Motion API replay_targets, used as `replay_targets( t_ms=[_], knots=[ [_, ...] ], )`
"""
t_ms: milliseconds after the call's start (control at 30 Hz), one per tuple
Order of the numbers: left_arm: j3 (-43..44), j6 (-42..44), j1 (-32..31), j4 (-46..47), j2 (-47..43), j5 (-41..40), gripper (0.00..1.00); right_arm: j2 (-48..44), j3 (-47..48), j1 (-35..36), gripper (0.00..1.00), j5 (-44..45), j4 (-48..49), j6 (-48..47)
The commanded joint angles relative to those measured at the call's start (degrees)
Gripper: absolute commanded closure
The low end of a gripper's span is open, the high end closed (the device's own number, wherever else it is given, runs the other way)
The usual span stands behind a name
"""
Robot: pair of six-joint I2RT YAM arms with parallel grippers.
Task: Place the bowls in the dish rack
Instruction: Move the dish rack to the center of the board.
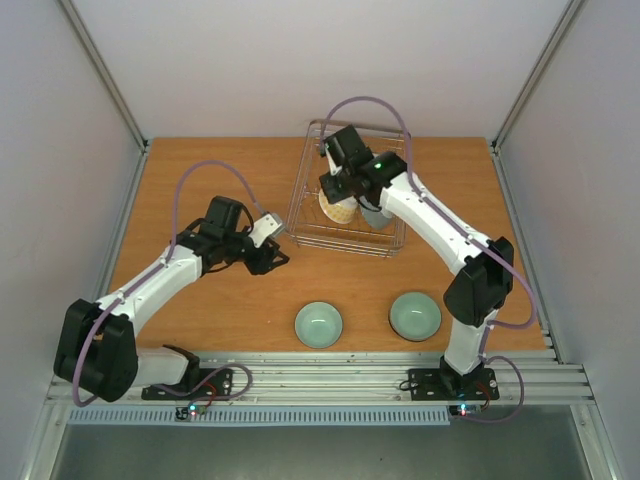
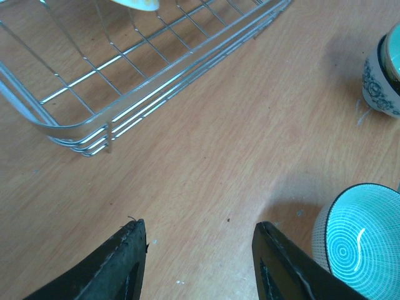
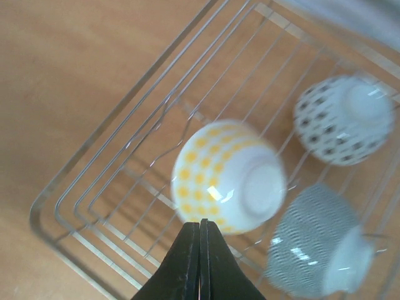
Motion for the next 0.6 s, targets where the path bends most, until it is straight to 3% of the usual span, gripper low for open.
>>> replay_targets(
  t_ms=[0, 300, 567],
  knots=[
    [0.64, 0.76, 2.28, 1.65, -2.30, 0.06, 0.53, 0.12, -8.31, 1.76, 0.99, -7.73, 1.49, 3.82],
    [0.37, -1.11, 9.61, 1.85, -3.70, 4.31, 0.53, 2.53, -13.36, 2.92, 0.99, -12.54, 4.50, 5.22],
    [1.20, -1.37, 10.66, 0.79, -3.41, 5.91, 0.53, 6.44, -16.36, 3.64, 0.99, -15.41, 7.28, 6.67]
  ],
)
